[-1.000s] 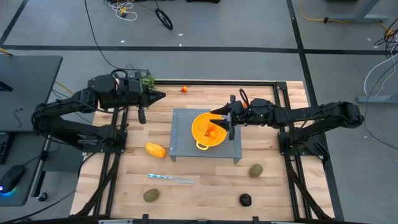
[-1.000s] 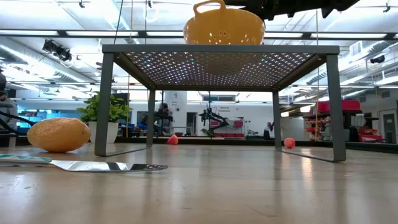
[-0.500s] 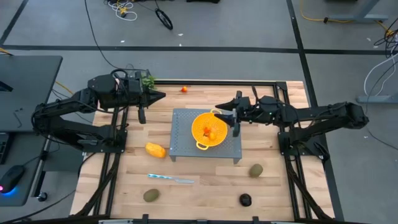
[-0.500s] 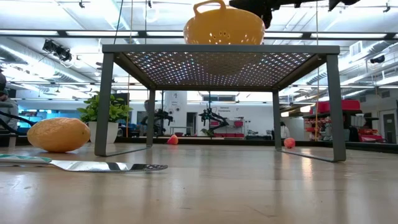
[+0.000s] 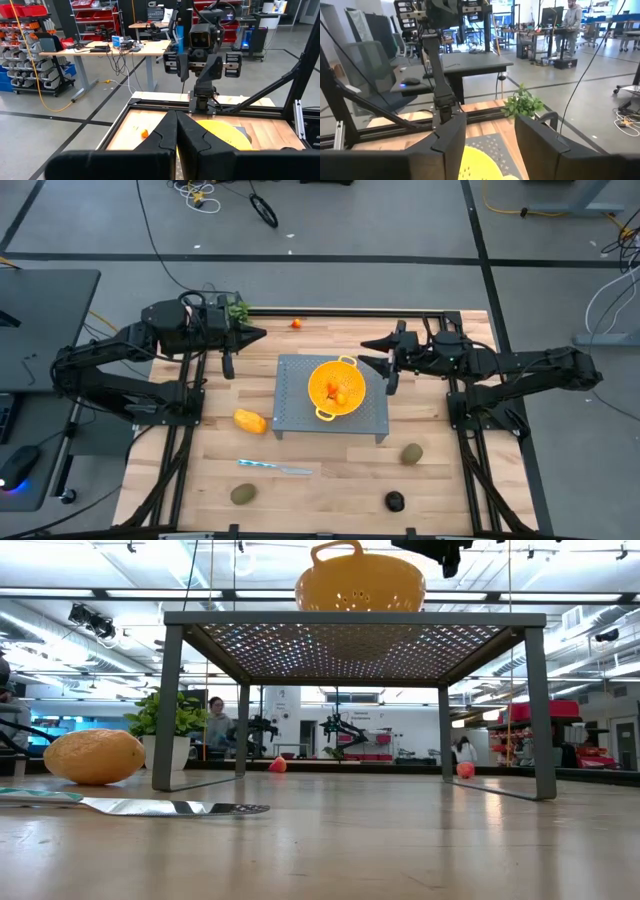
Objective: Pick & Place Fruit
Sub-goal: Put the right pear into the strainer bowl on the shelf
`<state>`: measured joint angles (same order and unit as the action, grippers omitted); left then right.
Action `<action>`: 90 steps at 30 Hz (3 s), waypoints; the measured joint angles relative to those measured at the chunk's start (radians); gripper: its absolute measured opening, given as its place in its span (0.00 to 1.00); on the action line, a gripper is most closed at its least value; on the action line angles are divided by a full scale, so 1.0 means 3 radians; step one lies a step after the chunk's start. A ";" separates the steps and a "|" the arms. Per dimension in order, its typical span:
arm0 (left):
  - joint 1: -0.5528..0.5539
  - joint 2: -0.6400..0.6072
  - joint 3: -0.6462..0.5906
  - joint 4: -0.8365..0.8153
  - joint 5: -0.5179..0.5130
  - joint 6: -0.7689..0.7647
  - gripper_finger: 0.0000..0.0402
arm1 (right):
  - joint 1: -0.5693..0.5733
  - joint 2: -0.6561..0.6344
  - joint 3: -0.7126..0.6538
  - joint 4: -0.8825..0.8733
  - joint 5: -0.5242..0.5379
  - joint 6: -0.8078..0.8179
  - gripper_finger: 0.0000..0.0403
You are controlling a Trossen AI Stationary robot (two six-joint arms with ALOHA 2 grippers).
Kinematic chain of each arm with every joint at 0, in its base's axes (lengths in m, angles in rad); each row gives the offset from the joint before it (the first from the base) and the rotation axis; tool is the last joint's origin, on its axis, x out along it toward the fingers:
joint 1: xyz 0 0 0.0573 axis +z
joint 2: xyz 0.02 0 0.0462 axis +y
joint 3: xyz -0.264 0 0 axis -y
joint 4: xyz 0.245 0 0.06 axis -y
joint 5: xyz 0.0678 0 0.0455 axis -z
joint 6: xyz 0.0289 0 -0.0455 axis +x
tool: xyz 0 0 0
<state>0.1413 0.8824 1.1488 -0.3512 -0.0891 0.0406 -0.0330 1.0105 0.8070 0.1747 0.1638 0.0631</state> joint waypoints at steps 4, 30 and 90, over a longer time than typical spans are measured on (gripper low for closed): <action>0.0000 0.0000 0.0000 -0.0001 0.0000 0.0002 0.01 | 0.0000 0.0001 0.0000 -0.0060 0.0005 -0.0001 0.37; -0.0001 0.0001 0.0000 0.0000 -0.0001 0.0003 0.01 | 0.0000 0.0001 0.0000 -0.0076 -0.0045 -0.0001 0.15; 0.0095 0.0086 0.0001 -0.1038 0.0357 -0.0269 0.01 | -0.0478 0.0002 -0.0001 -0.0241 -0.0379 -0.0062 0.01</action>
<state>0.1697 0.9083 1.1492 -0.6627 0.0180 -0.0401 -0.1764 1.0111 0.8066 0.1024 0.0499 0.0446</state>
